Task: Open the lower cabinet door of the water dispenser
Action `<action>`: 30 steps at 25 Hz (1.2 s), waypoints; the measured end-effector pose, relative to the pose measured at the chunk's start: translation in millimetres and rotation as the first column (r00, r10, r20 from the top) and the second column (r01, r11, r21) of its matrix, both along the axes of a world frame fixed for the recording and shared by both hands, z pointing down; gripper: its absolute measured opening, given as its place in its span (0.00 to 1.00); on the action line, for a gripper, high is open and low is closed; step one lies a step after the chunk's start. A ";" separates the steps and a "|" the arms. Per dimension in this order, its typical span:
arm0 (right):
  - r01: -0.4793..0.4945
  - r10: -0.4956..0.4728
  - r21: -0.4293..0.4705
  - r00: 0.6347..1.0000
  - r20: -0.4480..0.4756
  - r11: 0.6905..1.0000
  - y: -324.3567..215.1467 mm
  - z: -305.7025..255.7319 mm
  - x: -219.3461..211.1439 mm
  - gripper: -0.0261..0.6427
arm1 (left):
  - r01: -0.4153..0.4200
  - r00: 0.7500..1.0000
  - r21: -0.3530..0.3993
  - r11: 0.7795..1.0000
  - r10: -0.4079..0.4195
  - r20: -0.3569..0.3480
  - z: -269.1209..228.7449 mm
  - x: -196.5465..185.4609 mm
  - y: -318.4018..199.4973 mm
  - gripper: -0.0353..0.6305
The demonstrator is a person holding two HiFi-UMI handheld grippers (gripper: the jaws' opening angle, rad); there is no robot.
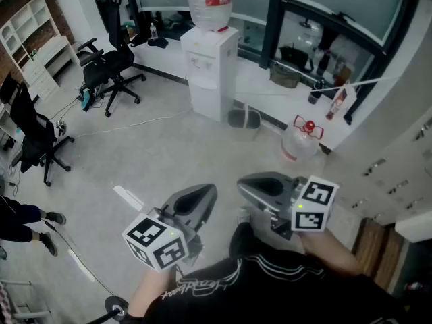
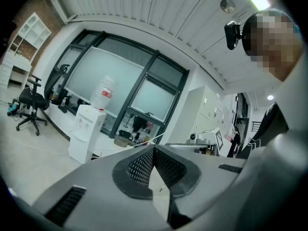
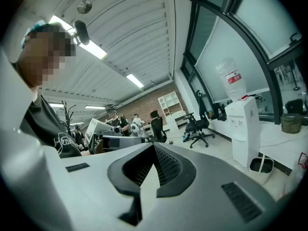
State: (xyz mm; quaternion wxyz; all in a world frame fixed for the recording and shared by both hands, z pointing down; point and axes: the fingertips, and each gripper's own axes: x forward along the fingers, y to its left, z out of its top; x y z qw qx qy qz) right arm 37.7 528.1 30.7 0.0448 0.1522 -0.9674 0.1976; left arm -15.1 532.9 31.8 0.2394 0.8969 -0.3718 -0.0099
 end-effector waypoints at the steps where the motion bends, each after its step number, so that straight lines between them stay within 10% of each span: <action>1: -0.002 0.002 0.002 1.000 0.000 1.000 -0.8 0.6 1.6 0.06 | -0.006 1.000 0.007 1.000 0.006 0.001 0.0 2.2 -1.3 0.05; 17: -0.018 0.018 0.020 1.000 0.006 1.000 -39.7 15.8 33.6 0.06 | -0.063 0.998 -0.044 0.997 0.063 0.012 16.1 43.6 -50.4 0.05; 30: -0.061 0.062 -0.067 0.998 0.013 0.996 -203.2 73.0 74.7 0.06 | -0.058 0.997 -0.186 0.981 0.066 0.037 81.1 81.3 -207.2 0.05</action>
